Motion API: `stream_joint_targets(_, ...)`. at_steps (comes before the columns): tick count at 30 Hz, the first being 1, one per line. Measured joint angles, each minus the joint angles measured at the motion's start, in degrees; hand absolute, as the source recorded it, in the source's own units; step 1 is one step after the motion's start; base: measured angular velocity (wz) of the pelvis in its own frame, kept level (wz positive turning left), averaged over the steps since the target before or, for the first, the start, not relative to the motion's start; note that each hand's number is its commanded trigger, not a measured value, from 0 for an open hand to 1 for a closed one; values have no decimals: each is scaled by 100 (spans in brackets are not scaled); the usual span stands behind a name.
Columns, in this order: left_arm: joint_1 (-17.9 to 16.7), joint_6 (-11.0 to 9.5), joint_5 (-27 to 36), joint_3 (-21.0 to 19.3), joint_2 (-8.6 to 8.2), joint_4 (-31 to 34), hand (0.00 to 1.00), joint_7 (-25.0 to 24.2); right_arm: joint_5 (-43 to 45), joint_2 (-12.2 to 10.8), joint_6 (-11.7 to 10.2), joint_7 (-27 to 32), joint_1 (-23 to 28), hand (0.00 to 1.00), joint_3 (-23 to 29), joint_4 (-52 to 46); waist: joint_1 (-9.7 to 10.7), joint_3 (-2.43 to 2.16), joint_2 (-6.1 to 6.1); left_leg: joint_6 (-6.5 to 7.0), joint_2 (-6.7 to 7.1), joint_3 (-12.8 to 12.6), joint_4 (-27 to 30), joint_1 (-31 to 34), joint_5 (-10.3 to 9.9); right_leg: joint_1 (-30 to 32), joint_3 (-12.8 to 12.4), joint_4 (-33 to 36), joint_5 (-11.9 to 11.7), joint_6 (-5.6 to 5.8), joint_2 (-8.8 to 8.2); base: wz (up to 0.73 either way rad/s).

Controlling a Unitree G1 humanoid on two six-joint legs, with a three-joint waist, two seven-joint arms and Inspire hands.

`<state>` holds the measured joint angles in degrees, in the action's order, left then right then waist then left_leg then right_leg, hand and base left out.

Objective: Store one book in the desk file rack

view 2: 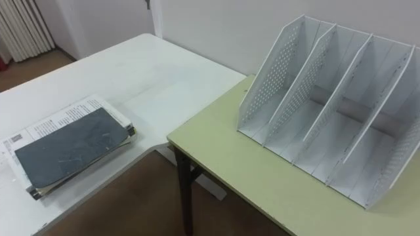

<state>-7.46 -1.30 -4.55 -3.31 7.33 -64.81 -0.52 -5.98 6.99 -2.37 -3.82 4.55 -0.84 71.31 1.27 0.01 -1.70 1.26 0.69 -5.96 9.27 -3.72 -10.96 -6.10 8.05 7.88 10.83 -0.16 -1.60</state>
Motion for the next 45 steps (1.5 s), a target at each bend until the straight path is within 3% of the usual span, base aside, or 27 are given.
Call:
stream_joint_targets(9,-18,101,2,-112,26,18,0,-169,7,1,89,-70,-11,0,-3,-11,-8,-31,-66,0,1,2,1,-2,0,1,-3,0,0,0,0,0)
stream_joint_targets(19,-18,126,-1,-144,37,22,0,-239,16,1,117,-95,-10,0,-2,-14,-7,-18,-61,0,1,3,4,-8,0,-9,-2,-1,0,0,-1,0)
stream_joint_targets(28,-13,96,-79,-73,-17,57,0,25,13,14,51,-45,-8,0,-4,-17,0,-12,38,1,1,2,3,1,-2,-7,-2,-4,0,0,-1,0)
stream_joint_targets(34,36,84,-899,40,-59,318,0,203,2,34,15,-52,-11,0,-29,-9,5,-4,50,1,2,-1,-1,4,-1,5,-3,-5,0,0,-3,0)
stream_joint_targets(40,80,42,-1999,464,-103,616,0,418,165,27,-137,-1,-74,0,-128,-1,94,-14,12,1,4,2,-2,2,0,15,6,-11,0,0,-3,0)
stream_joint_targets(45,152,41,-3095,941,-109,896,0,528,292,28,-184,7,-128,0,-176,29,209,4,-16,2,11,1,20,-7,1,10,-3,-11,-1,1,-12,0)
